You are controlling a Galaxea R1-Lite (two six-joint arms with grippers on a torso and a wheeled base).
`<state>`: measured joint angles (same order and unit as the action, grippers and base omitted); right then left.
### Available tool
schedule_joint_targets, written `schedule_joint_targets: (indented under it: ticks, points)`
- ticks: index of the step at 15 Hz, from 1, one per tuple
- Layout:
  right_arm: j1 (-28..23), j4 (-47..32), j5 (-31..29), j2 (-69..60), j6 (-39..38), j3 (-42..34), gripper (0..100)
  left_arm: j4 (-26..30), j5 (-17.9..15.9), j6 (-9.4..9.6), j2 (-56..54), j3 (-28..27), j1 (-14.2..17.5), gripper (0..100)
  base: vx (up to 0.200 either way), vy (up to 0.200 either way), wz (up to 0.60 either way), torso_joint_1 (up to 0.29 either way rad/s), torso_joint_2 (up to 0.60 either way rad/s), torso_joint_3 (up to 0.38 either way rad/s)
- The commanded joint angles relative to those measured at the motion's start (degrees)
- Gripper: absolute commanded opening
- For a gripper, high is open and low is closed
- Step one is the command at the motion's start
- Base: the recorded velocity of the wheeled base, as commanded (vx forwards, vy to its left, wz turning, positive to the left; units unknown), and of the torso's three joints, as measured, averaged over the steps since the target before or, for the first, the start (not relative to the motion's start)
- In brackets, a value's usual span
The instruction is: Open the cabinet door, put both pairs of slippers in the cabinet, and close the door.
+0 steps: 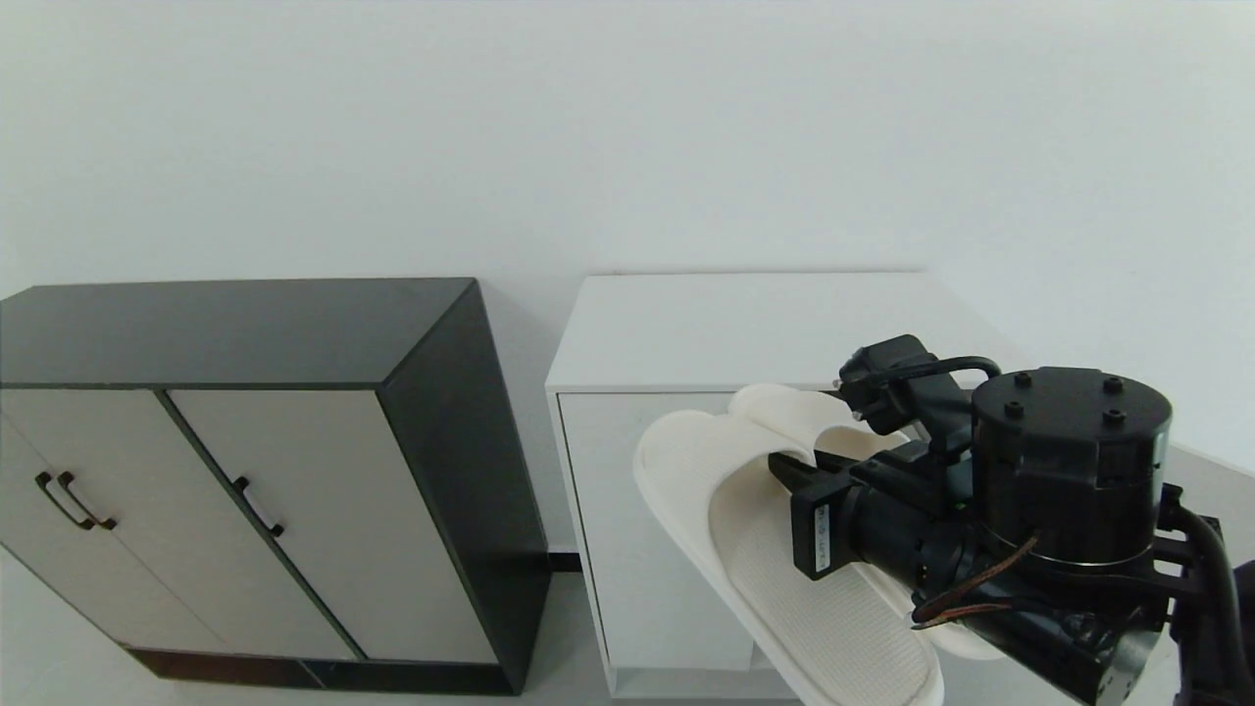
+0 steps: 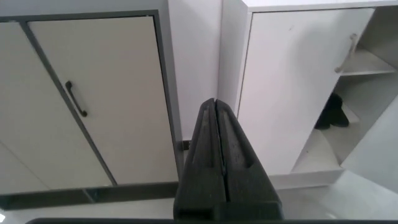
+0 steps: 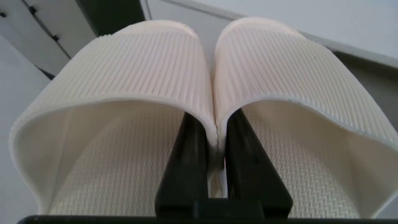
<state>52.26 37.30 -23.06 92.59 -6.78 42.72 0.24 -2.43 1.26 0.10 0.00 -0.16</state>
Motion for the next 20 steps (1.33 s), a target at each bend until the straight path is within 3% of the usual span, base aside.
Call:
schedule_joint_targets:
  ticks: [1, 14, 20]
  points:
    - [0.03, 0.05, 0.13, 0.05, 0.01, 0.0, 0, 0.02, 0.05, -0.03, -0.01, 0.0, -0.02, 0, 0.0, 0.0, 0.0, 0.0, 0.0, 0.0]
    - [0.03, 0.05, -0.05, 1.02, 0.01, -0.53, 0, 0.02, 0.14, -0.03, -0.01, 0.0, -0.02, 0, 0.0, 0.0, 0.0, 0.0, 0.0, 0.0]
    - [0.03, 0.05, 0.04, 1.02, 0.1, -1.06, 0, 0.02, 0.14, -0.03, -0.01, 0.0, -0.02, 0, 0.0, -0.2, 0.0, 0.004, 0.01, 0.002]
